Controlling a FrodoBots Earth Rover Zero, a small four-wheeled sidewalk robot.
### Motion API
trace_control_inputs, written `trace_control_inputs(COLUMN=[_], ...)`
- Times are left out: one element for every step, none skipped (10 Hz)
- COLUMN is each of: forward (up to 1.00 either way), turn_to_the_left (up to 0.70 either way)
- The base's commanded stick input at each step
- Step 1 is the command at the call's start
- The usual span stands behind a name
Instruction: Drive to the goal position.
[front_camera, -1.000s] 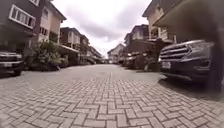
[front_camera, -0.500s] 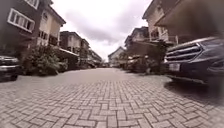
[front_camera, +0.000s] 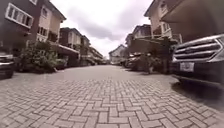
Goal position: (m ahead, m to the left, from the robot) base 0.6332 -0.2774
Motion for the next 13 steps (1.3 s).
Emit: trace_control_inputs(forward=[0.7, 0.7, 0.7, 0.7, 0.7, 0.7, 0.7, 0.7, 0.7, 0.7, 0.7, 0.7, 0.7], turn_to_the_left=[0.04, 0.1, 0.15, 0.2, 0.25, 0.3, 0.34, 0.23, 0.13, 0.02, 0.0, 0.0, 0.0])
